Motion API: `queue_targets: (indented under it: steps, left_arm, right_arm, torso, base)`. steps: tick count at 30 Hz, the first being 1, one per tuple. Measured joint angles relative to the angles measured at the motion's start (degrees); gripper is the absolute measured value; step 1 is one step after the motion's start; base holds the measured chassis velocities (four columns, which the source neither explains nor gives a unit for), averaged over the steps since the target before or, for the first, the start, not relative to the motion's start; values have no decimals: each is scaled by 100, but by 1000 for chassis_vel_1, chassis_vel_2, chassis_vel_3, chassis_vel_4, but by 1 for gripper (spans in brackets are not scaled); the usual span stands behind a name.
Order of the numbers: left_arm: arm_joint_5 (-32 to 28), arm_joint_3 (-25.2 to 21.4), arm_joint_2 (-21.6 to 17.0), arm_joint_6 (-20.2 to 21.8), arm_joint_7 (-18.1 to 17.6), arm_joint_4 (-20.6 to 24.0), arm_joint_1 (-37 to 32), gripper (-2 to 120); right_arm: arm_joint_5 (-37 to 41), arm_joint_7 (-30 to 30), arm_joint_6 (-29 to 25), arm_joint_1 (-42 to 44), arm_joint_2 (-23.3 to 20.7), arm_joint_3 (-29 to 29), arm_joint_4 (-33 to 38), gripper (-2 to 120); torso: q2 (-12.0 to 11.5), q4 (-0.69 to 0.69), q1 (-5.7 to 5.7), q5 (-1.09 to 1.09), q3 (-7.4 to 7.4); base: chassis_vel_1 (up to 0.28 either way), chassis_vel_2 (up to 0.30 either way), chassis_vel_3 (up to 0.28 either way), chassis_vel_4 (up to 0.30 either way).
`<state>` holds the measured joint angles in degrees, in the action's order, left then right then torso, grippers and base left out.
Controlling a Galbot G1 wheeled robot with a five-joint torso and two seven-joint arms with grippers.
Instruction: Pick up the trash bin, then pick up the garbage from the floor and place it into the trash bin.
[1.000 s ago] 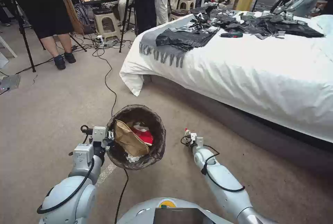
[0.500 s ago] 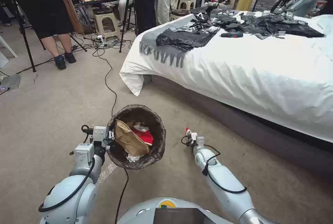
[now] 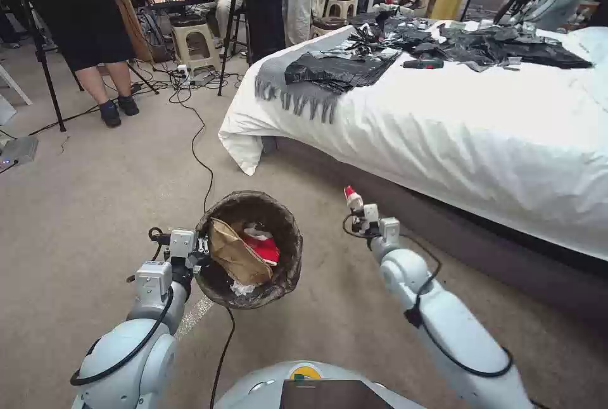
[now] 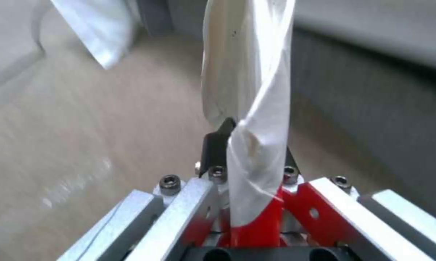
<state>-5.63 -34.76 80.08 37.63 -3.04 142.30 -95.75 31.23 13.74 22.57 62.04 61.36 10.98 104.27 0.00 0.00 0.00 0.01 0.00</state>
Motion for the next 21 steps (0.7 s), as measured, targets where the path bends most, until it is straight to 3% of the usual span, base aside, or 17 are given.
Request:
queue_targets:
  steps: [5,9,21]
  left_arm:
    - [2,-11,-5,21,-2,12,-14,2]
    - [18,17,13,26,-3,13,-11,2]
    - [57,48,39,47,-5,12,-47,2]
  right_arm:
    - [431,-36,243,-83,-529,33,1197,0]
    - [744,-124,445,-212,-713,-55,1822,0]
    - [1042,-730,840,-626,-785,-538,2591,0]
  torso:
    - [0,-1,0,-1,0]
    - [0,2,0,-2,0]
    - [0,0,0,-1,0]
  base:
    - [0,0,0,0]
    - [0,0,0,0]
    - [0,0,0,0]
